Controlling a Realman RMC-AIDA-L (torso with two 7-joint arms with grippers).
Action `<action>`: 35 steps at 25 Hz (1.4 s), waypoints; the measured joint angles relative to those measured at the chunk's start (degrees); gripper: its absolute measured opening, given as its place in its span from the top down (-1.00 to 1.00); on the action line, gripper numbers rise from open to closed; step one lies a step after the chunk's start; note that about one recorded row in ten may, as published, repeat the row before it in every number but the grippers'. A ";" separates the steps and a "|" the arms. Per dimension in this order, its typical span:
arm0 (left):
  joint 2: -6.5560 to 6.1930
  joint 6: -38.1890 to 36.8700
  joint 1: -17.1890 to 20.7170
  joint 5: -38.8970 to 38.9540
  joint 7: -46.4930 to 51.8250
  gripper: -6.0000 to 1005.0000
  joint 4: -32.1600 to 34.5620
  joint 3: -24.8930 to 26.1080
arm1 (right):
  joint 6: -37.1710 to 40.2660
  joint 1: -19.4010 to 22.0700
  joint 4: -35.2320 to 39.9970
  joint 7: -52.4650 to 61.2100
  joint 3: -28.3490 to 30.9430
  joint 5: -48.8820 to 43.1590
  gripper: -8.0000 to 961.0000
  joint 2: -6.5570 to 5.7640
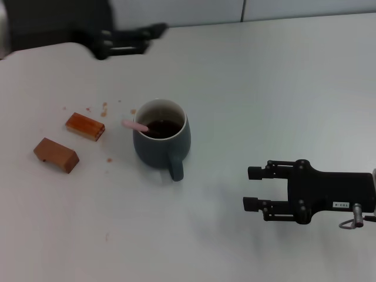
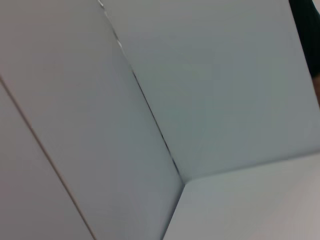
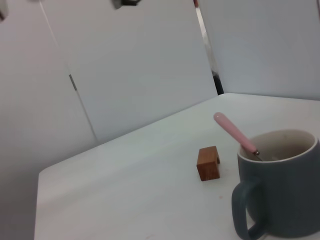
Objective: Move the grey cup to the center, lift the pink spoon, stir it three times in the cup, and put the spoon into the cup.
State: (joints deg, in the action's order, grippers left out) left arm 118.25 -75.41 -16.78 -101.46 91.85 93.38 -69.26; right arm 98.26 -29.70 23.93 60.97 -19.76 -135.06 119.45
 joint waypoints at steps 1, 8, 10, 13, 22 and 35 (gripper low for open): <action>0.00 0.00 0.00 0.00 0.00 -0.40 0.00 0.00 | 0.05 0.19 0.02 -0.19 0.13 0.28 -0.46 0.00; -0.10 -21.11 9.06 14.04 -20.68 -0.66 -20.85 16.68 | 1.48 1.14 0.20 -1.94 -0.03 2.72 -0.46 -0.01; -0.16 -24.69 9.28 13.07 -24.83 -0.66 -28.10 20.02 | 2.89 1.47 0.31 -2.93 -0.03 3.83 -0.46 -0.01; -0.20 -26.78 10.07 10.18 -31.09 -0.66 -38.37 23.52 | 5.23 2.15 0.92 -3.82 0.40 5.30 -0.46 -0.11; -0.09 -24.39 7.99 6.61 -40.42 -0.66 -56.77 22.60 | 6.44 2.94 1.36 -4.44 -0.45 8.15 -0.46 -0.02; 0.12 -21.61 4.57 2.93 -39.74 -0.66 -59.86 22.66 | 5.96 2.59 0.48 -4.64 -1.90 8.12 -0.46 0.10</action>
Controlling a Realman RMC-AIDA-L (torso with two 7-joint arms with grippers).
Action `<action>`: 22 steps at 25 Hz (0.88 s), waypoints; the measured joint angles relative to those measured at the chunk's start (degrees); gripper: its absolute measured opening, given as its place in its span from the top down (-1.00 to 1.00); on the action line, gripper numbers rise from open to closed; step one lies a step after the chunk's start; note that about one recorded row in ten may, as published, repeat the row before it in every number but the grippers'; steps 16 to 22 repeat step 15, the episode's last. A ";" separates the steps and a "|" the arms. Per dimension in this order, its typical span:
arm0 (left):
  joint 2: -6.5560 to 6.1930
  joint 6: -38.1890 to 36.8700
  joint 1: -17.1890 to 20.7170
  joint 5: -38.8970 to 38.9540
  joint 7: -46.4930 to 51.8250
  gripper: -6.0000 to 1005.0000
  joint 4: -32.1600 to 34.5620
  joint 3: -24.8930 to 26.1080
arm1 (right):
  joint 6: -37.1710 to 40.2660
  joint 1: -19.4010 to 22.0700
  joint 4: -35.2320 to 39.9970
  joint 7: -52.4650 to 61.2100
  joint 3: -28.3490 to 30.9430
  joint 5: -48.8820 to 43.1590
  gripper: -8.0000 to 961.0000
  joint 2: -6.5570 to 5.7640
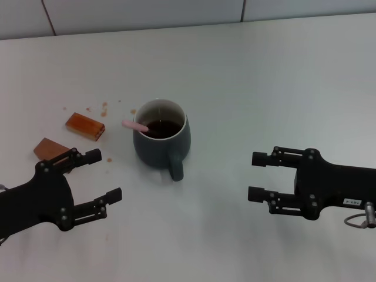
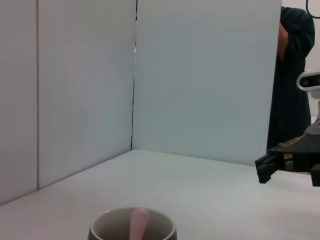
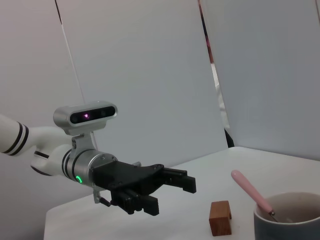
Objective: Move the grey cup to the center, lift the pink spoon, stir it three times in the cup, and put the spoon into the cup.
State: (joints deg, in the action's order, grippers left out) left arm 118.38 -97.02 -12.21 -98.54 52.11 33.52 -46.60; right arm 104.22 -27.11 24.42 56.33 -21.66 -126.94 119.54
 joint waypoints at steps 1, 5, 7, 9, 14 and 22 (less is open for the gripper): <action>0.00 0.00 -0.02 0.00 0.00 -0.66 -0.01 -0.01 | -0.02 -0.05 0.01 0.00 -0.01 0.02 -0.46 -0.01; 0.01 -0.02 -0.05 -0.03 0.01 -0.66 -0.07 -0.01 | -0.12 -0.13 0.01 0.00 -0.04 0.04 -0.46 -0.01; 0.01 -0.02 -0.08 0.00 0.01 -0.66 -0.30 0.00 | -0.28 -0.14 0.01 0.00 -0.04 0.05 -0.46 -0.01; 0.01 -0.01 -0.17 0.01 0.01 -0.66 -0.56 0.01 | -0.48 -0.14 0.02 0.00 -0.05 0.07 -0.46 -0.01; 0.01 -0.01 -0.27 -0.01 0.01 -0.66 -0.77 0.02 | -0.68 -0.14 -0.02 0.00 -0.05 0.08 -0.46 -0.01; 0.01 -0.01 -0.29 -0.03 0.01 -0.66 -0.79 0.03 | -0.69 -0.14 -0.03 0.00 -0.05 0.08 -0.46 -0.01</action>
